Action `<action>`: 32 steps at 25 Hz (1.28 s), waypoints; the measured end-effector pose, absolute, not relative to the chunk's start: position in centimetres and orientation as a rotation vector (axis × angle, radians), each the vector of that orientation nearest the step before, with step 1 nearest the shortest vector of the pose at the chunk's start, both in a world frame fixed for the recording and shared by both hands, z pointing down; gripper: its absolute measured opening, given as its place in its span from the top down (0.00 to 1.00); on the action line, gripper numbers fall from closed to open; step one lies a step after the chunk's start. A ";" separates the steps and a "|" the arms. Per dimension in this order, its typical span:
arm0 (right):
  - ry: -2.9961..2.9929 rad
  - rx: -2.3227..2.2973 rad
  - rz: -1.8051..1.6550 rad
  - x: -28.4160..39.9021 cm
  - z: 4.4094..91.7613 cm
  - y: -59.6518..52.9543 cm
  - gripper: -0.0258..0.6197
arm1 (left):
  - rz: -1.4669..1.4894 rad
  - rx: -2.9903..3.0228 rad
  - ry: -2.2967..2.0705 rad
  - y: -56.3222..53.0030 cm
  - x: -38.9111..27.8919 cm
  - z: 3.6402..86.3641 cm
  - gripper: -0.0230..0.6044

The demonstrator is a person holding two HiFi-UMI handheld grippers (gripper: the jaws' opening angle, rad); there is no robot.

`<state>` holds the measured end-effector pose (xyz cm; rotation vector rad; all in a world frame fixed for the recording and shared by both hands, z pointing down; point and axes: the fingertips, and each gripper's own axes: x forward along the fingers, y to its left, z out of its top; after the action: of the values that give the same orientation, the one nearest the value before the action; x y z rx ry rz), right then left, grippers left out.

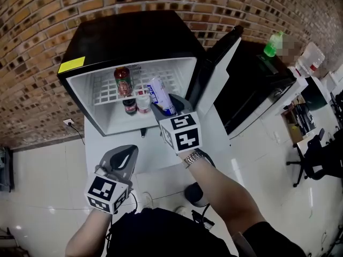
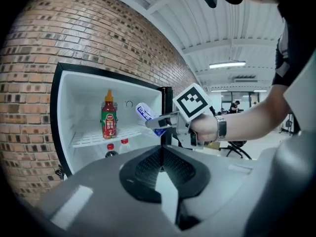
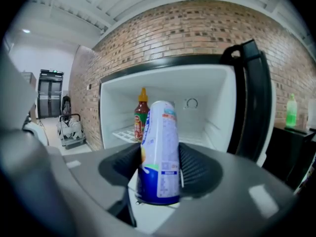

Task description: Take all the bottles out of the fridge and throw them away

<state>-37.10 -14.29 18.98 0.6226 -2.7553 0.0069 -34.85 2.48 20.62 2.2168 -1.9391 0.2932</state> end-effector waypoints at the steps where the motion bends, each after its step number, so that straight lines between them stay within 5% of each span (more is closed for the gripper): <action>1: -2.758 0.621 0.005 -36.3 18.9 -14.0 0.59 | 0.294 2.221 -1.939 2.5 -34.3 20.5 0.96; 16: -2.758 0.617 0.011 -20.0 19.4 -9.2 0.59 | 0.324 2.286 -1.897 1.1 -21.7 20.5 0.96; 32: -2.608 0.708 0.260 -3.3 30.1 -6.9 0.59 | 0.451 2.341 -1.667 -1.9 -7.6 29.1 0.96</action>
<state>-3.34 -6.86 30.10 0.7083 -2.6076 0.2603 -7.58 -1.92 29.12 2.3406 -1.6668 0.4510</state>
